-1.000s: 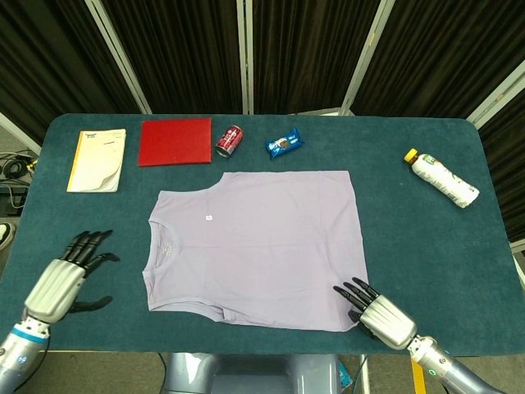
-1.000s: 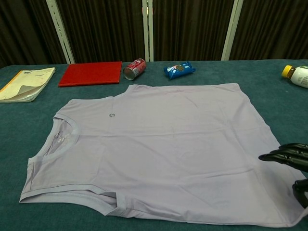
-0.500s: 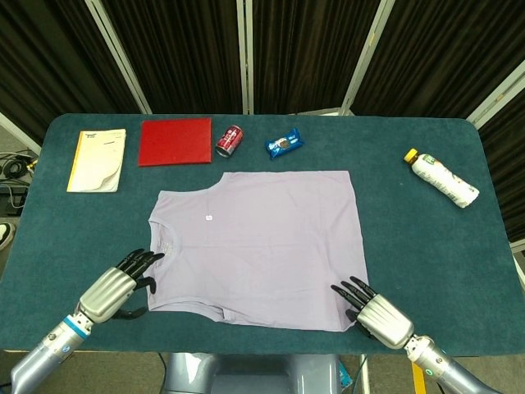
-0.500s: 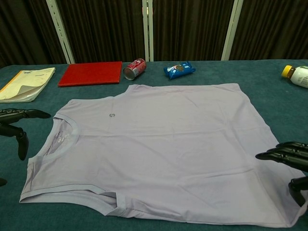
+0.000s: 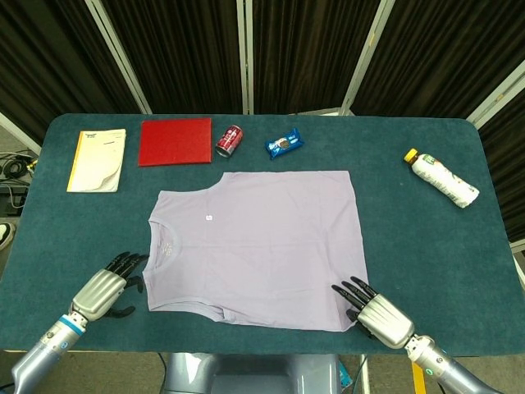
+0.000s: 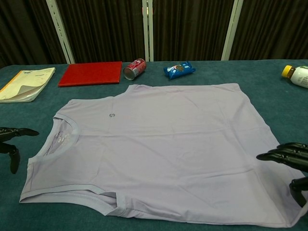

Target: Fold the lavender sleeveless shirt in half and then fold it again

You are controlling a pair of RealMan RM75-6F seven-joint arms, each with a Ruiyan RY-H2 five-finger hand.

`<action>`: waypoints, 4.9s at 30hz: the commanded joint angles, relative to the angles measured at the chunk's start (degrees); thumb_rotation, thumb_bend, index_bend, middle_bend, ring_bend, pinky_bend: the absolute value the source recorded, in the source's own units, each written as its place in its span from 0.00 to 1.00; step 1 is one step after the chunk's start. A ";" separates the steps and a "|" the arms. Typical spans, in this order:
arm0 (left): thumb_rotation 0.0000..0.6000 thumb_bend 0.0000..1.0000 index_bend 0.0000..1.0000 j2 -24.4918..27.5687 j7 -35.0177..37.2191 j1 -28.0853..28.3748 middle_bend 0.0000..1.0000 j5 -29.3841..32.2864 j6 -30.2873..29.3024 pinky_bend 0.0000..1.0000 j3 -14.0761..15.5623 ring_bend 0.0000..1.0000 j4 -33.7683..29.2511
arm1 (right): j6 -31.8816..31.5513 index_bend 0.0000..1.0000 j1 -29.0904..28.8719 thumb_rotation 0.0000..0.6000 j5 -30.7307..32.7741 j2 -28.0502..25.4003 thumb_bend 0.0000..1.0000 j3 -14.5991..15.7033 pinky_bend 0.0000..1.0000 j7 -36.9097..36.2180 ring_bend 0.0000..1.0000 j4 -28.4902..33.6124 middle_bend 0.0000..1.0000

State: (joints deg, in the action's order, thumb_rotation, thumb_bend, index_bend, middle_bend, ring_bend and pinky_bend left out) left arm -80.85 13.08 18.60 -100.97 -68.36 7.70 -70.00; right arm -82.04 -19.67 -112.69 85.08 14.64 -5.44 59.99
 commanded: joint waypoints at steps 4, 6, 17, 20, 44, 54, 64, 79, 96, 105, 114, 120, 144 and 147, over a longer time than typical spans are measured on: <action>1.00 0.24 0.47 -2.56 0.33 0.61 0.00 0.14 1.31 0.00 1.31 0.00 3.03 | -0.32 0.73 0.21 1.00 0.19 0.51 0.47 0.08 0.00 -0.75 0.00 -0.96 0.03; 1.00 0.24 0.47 -3.15 0.38 0.72 0.00 0.35 1.72 0.00 1.56 0.00 3.39 | -0.46 0.73 0.29 1.00 0.17 0.68 0.47 0.17 0.00 -1.00 0.00 -1.27 0.03; 1.00 0.24 0.47 -4.99 0.41 1.30 0.00 0.80 -0.14 0.00 0.88 0.00 3.68 | -1.27 0.73 0.50 1.00 0.22 1.05 0.47 0.22 0.00 -1.79 0.00 -2.34 0.03; 1.00 0.24 0.47 -4.97 0.20 1.65 0.00 0.98 0.44 0.00 1.16 0.00 3.36 | -1.36 0.73 0.56 1.00 0.31 1.06 0.47 0.23 0.00 -1.94 0.00 -2.46 0.03; 1.00 0.43 0.47 -6.66 -0.82 3.01 0.00 2.45 2.10 0.00 1.84 0.00 3.65 | -1.63 0.73 0.48 1.00 0.40 1.14 0.47 0.30 0.00 -2.20 0.00 -2.59 0.03; 1.00 0.56 0.55 -6.56 -0.07 3.27 0.00 3.16 2.43 0.00 1.99 0.00 3.10 | -1.52 0.73 0.29 1.00 0.37 1.00 0.47 0.34 0.00 -2.28 0.00 -2.42 0.03; 1.00 0.60 0.67 -5.47 2.19 3.16 0.00 3.01 0.69 0.00 2.20 0.00 1.85 | -1.28 0.74 -0.34 1.00 -0.24 0.63 0.47 0.79 0.00 -3.00 0.00 -2.27 0.04; 1.00 0.60 0.70 3.57 2.81 3.46 0.00 -1.48 -3.05 0.00 5.79 0.00 -7.19 | -1.07 0.75 -4.24 1.00 -3.50 -6.08 0.47 2.60 0.00 -6.19 0.00 8.03 0.06; 1.00 0.60 0.70 11.67 1.21 3.04 0.00 -5.61 -3.71 0.00 10.69 0.00 -13.49 | 1.77 0.76 -6.28 1.00 -5.64 -15.38 0.48 7.42 0.00 -11.18 0.00 20.75 0.07; 1.00 0.60 0.70 15.10 3.84 3.50 0.00 -7.59 -2.64 0.00 13.68 0.00 -15.73 | 2.45 0.76 -6.67 1.00 -8.01 -17.83 0.49 9.64 0.00 -12.09 0.00 23.49 0.07; 1.00 0.61 0.70 15.84 4.74 4.20 0.00 -7.34 -1.66 0.00 13.29 0.00 -17.54 | 3.44 0.76 -6.77 1.00 -7.78 -18.09 0.49 9.12 0.00 -11.88 0.00 25.05 0.08; 1.00 0.61 0.70 15.05 6.88 6.89 0.00 -1.77 2.51 0.00 8.91 0.00 -19.58 | 6.74 0.76 -8.66 1.00 -1.89 -17.77 0.49 5.30 0.00 -15.58 0.00 26.63 0.08; 1.00 0.61 0.70 15.66 0.86 18.23 0.00 26.29 22.76 0.00 -6.81 0.00 -23.74 | 26.22 0.76 -18.28 1.00 27.26 -15.70 0.49 -14.48 0.00 -20.93 0.00 30.59 0.09; 1.00 0.61 0.70 14.95 -0.08 18.73 0.00 28.17 23.88 0.00 -7.45 0.00 -22.60 | 28.04 0.76 -19.13 1.00 29.28 -14.99 0.49 -15.79 0.00 -20.60 0.00 29.78 0.09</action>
State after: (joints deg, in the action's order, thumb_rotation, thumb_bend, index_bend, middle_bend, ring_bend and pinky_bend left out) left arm -65.42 13.44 36.90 -73.60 -45.15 0.73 -93.25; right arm -54.85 -38.20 -84.29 69.59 -0.52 -26.12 90.28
